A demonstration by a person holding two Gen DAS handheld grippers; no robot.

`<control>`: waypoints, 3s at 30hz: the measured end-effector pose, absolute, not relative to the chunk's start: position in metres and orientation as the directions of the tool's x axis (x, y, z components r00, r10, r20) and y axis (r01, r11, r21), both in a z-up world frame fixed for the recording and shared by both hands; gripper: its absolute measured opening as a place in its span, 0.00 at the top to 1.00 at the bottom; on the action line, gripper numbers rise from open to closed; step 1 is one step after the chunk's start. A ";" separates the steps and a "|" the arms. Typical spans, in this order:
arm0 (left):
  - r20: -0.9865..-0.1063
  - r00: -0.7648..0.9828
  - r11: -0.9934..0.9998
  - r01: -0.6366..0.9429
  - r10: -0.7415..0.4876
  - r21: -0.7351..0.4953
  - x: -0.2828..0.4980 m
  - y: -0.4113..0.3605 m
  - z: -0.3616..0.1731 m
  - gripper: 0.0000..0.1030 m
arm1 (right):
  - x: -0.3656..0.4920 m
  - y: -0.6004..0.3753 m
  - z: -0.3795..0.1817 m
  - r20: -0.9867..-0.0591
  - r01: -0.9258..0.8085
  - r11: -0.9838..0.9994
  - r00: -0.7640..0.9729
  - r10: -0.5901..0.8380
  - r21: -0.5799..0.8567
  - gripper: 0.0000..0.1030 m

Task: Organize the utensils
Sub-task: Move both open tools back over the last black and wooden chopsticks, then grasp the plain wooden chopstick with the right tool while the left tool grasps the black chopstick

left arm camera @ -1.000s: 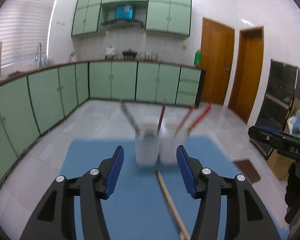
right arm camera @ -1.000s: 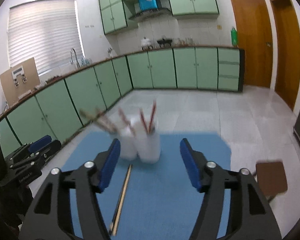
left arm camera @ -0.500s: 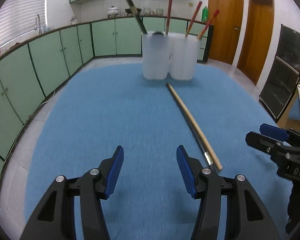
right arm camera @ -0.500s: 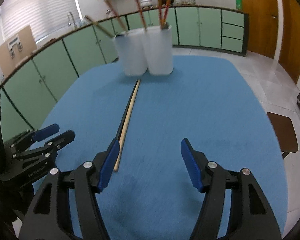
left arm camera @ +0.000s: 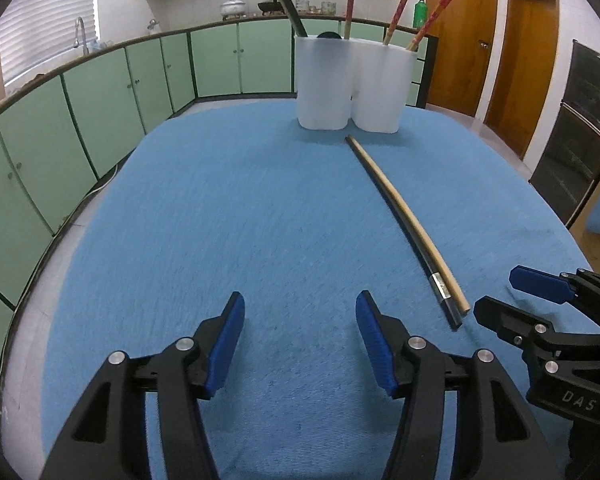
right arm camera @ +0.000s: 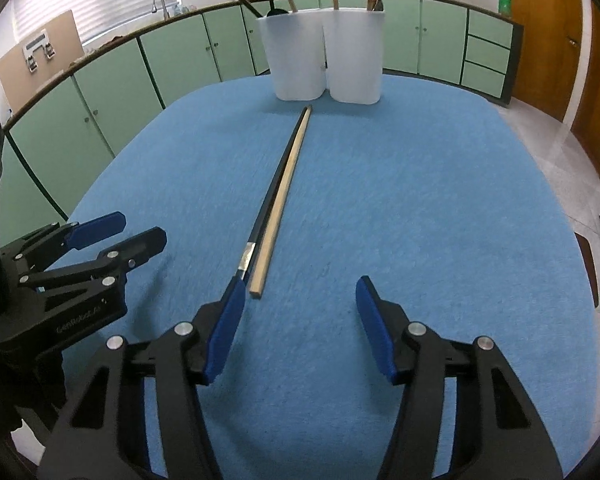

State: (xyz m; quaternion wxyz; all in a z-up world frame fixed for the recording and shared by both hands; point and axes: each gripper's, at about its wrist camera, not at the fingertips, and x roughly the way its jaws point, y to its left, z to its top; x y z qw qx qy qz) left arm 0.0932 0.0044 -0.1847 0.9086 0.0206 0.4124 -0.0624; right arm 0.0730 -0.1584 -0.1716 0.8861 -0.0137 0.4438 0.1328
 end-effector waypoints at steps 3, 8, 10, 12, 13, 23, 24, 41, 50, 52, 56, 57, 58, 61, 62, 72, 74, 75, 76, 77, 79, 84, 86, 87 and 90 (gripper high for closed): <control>-0.754 0.649 0.992 0.129 -0.096 -0.015 0.094 0.005 -0.186 0.44 | 0.074 -0.156 -0.174 -0.797 -0.250 0.964 0.563 0.221 0.091 0.48; -0.756 0.648 0.992 0.126 -0.097 -0.019 0.094 0.006 -0.186 0.44 | 0.074 -0.148 -0.177 -0.797 -0.256 0.965 0.572 0.195 0.053 0.51; -0.757 0.647 0.992 0.124 -0.098 -0.023 0.094 0.007 -0.187 0.44 | 0.076 -0.146 -0.177 -0.797 -0.254 0.966 0.575 0.187 0.043 0.53; -0.758 0.645 0.992 0.120 -0.098 -0.026 0.094 0.008 -0.188 0.44 | 0.078 -0.144 -0.178 -0.797 -0.252 0.967 0.577 0.176 0.031 0.54; -0.758 0.645 0.993 0.118 -0.098 -0.028 0.094 0.008 -0.188 0.44 | 0.078 -0.143 -0.178 -0.797 -0.252 0.967 0.579 0.171 0.024 0.56; -0.760 0.644 0.993 0.114 -0.092 -0.024 0.092 0.009 -0.188 0.43 | 0.078 -0.136 -0.178 -0.790 -0.281 0.959 0.579 0.203 0.041 0.93; -0.760 0.644 0.993 0.114 -0.091 -0.022 0.092 0.009 -0.188 0.43 | 0.078 -0.138 -0.178 -0.789 -0.276 0.960 0.578 0.209 0.051 0.93; -0.759 0.623 0.977 0.199 -0.190 -0.081 0.083 -0.037 -0.184 0.43 | 0.076 -0.215 -0.179 -0.785 -0.123 0.989 0.603 0.141 0.083 0.94; -0.778 0.602 0.975 0.214 -0.181 -0.061 0.085 -0.061 -0.191 0.44 | 0.076 -0.220 -0.182 -0.783 -0.123 0.987 0.603 0.155 0.100 0.94; -0.778 0.606 0.977 0.206 -0.163 -0.045 0.086 -0.063 -0.193 0.45 | 0.074 -0.221 -0.182 -0.782 -0.123 0.987 0.602 0.160 0.107 0.94; -0.776 0.615 0.982 0.187 -0.140 -0.029 0.087 -0.064 -0.194 0.56 | 0.073 -0.220 -0.182 -0.782 -0.124 0.987 0.603 0.160 0.106 0.93; -0.775 0.617 0.982 0.185 -0.139 -0.029 0.088 -0.064 -0.194 0.61 | 0.073 -0.220 -0.182 -0.782 -0.125 0.987 0.604 0.158 0.103 0.93; -0.774 0.619 0.983 0.182 -0.135 -0.027 0.088 -0.065 -0.193 0.68 | 0.073 -0.220 -0.182 -0.781 -0.125 0.987 0.604 0.157 0.101 0.93; -0.771 0.624 0.984 0.177 -0.129 -0.021 0.087 -0.065 -0.193 0.81 | 0.073 -0.222 -0.182 -0.780 -0.125 0.986 0.604 0.162 0.108 0.93; -0.771 0.624 0.984 0.174 -0.126 -0.019 0.087 -0.066 -0.193 0.83 | 0.073 -0.222 -0.182 -0.780 -0.125 0.986 0.604 0.162 0.108 0.93; -0.768 0.626 0.985 0.167 -0.134 -0.035 0.085 -0.064 -0.191 0.94 | 0.071 -0.220 -0.180 -0.774 -0.128 0.987 0.615 0.155 0.096 0.94; -0.761 0.633 0.985 0.165 -0.142 -0.047 0.083 -0.061 -0.186 0.94 | 0.069 -0.221 -0.177 -0.771 -0.127 0.987 0.617 0.156 0.098 0.94; -0.756 0.638 0.985 0.166 -0.145 -0.048 0.082 -0.060 -0.184 0.94 | 0.069 -0.221 -0.175 -0.771 -0.129 0.987 0.617 0.158 0.099 0.94; -0.750 0.645 0.985 0.169 -0.146 -0.047 0.080 -0.059 -0.180 0.94 | 0.068 -0.222 -0.173 -0.770 -0.131 0.986 0.618 0.160 0.099 0.94; -0.744 0.651 0.984 0.171 -0.147 -0.044 0.078 -0.058 -0.177 0.94 | 0.067 -0.222 -0.169 -0.767 -0.131 0.986 0.621 0.160 0.099 0.94; -0.732 0.664 0.983 0.181 -0.153 -0.041 0.076 -0.055 -0.168 0.94 | 0.066 -0.224 -0.162 -0.765 -0.132 0.986 0.624 0.161 0.100 0.94; -0.688 0.702 0.979 0.196 -0.181 -0.058 0.072 -0.048 -0.140 0.94 | 0.064 -0.227 -0.133 -0.736 -0.144 0.984 0.655 0.173 0.102 0.94; -0.661 0.727 0.979 0.198 -0.186 -0.057 0.070 -0.045 -0.126 0.94 | 0.065 -0.228 -0.121 -0.722 -0.151 0.983 0.669 0.179 0.104 0.94; -0.651 0.735 0.978 0.200 -0.189 -0.058 0.071 -0.045 -0.120 0.94 | 0.065 -0.229 -0.114 -0.712 -0.153 0.983 0.678 0.182 0.106 0.94; -0.608 0.767 0.976 0.210 -0.203 -0.061 0.070 -0.042 -0.098 0.94 | 0.067 -0.233 -0.096 -0.684 -0.157 0.980 0.702 0.198 0.122 0.94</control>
